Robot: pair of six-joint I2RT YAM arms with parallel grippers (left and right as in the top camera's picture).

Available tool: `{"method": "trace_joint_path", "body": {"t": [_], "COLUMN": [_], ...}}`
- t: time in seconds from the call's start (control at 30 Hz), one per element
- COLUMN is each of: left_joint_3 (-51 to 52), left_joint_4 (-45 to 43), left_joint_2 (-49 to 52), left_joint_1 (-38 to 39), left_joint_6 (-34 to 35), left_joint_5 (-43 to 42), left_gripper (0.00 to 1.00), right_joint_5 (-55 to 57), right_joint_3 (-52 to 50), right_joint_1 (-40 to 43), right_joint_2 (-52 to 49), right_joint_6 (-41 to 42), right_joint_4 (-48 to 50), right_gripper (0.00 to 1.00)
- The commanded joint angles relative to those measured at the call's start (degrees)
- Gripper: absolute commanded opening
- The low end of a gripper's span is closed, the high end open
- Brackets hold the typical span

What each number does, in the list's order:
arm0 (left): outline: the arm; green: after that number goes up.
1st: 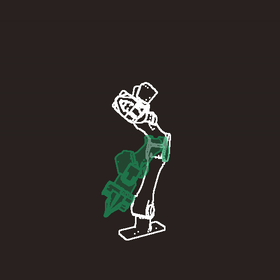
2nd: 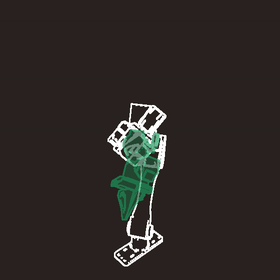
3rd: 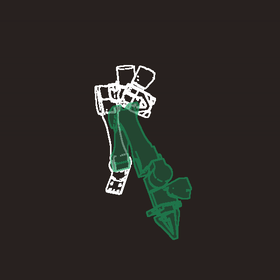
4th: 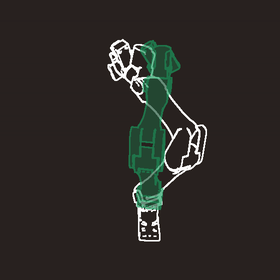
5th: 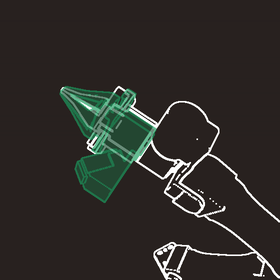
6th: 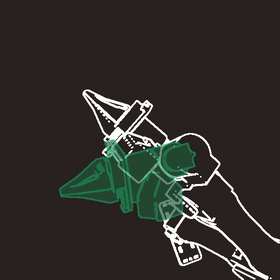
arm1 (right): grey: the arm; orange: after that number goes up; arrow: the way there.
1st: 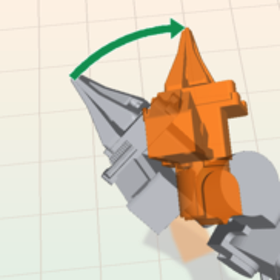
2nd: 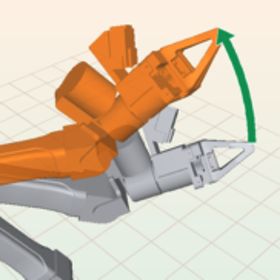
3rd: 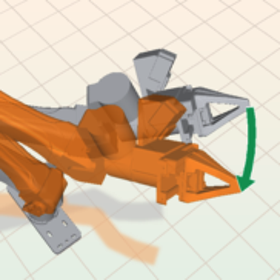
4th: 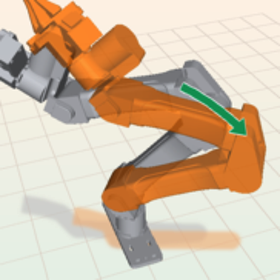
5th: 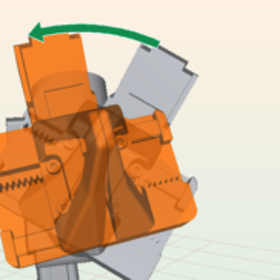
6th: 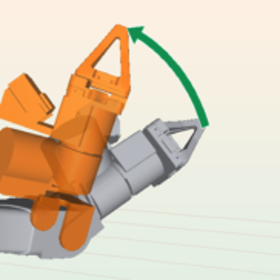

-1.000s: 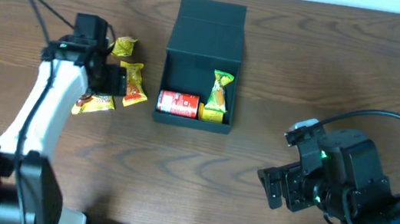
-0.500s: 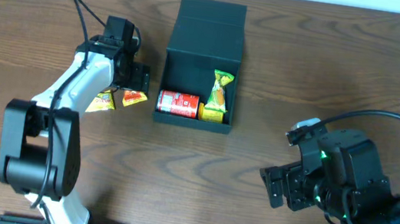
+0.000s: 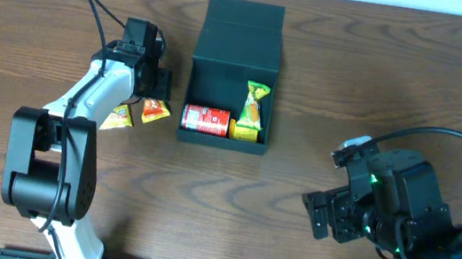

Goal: Pack container
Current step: 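Lift the Julie's pack with the left gripper toward the box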

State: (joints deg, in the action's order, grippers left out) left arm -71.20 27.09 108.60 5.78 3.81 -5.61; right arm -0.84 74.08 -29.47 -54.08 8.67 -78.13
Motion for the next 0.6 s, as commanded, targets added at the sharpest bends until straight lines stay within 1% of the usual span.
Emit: {"method": "trace_joint_path", "body": {"t": [0.0,0.2,0.27,0.4,0.47,0.57], "left_joint_3": [-1.0,-0.9,-0.9,-0.9,-0.9,-1.0], "left_joint_4": [0.1,0.1,0.1,0.1,0.0,-0.2], "left_joint_2": [0.8,0.8,1.1,3.2,4.0,4.0], "left_joint_1": [-0.1,-0.2,-0.2,-0.7,-0.7,-0.7], "left_joint_6": [0.5,1.5,1.6,4.2,4.2,4.2], "left_joint_5": [0.0,1.6,1.7,1.1,0.4,0.4], "left_gripper": [0.63,0.61,0.59,0.56,0.52,0.50], "right_joint_5": [0.7,0.7,0.7,0.7,0.7,0.7], "right_joint_3": [0.1,0.1,0.1,0.1,0.1,0.1], "right_joint_1": [0.3,0.3,0.3,0.3,0.3,0.3], "right_joint_2": [0.3,0.3,0.3,0.3,0.3,0.3], "right_joint_6": [-0.6,-0.6,-0.6,-0.6,-0.6,-0.6], "right_joint_4": [0.2,0.2,0.3,0.4,0.4,0.4], "right_gripper": [0.99,0.99,0.99,0.99,0.99,0.99]}}
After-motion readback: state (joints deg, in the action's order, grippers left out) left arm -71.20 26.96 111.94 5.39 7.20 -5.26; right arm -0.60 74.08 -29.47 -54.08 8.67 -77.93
